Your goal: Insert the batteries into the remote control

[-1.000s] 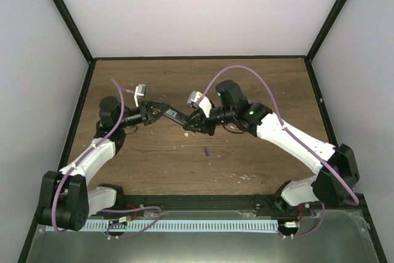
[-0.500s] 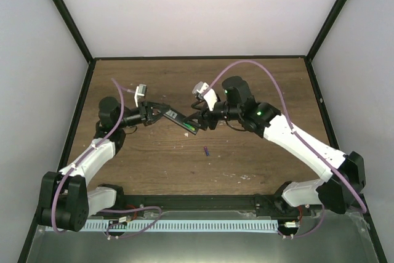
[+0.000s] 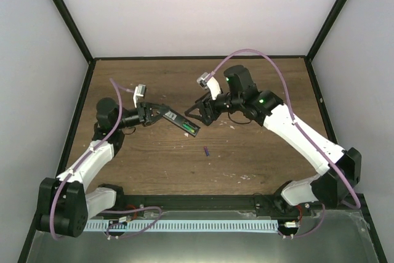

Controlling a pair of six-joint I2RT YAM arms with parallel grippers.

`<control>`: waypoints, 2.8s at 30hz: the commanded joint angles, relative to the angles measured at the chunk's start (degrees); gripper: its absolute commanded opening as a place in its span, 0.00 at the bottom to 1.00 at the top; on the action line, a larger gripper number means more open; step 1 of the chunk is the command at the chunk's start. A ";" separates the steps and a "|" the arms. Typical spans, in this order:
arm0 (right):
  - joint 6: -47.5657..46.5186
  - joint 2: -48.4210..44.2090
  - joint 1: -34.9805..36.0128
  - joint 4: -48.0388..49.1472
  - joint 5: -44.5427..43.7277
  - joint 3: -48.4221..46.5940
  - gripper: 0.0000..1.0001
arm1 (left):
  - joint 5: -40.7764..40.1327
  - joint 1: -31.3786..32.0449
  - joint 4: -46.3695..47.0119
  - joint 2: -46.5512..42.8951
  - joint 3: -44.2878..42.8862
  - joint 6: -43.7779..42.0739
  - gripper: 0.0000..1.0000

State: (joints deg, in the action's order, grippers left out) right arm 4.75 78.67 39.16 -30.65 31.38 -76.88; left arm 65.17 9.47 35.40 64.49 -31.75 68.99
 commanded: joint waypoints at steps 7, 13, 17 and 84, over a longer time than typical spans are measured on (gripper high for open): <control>6.86 1.47 -0.92 -4.83 12.76 0.85 0.67 | 1.96 0.19 -0.03 -1.60 -0.11 -0.68 0.00; 10.19 3.37 -0.90 -7.13 14.83 -0.56 0.67 | 2.33 0.25 -0.81 -1.62 -0.60 -1.48 0.00; 10.79 3.99 -0.92 -7.11 15.34 -0.88 0.67 | 2.54 0.19 -0.63 -1.50 -0.60 -1.50 0.00; 8.78 10.88 -0.92 -9.70 22.54 -3.93 0.31 | 2.51 0.23 0.11 -0.16 -1.47 -3.74 0.00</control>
State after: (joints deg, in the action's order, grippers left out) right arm 14.31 89.49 38.39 -39.86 52.60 -79.48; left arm 67.35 9.47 33.82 64.53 -31.94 65.93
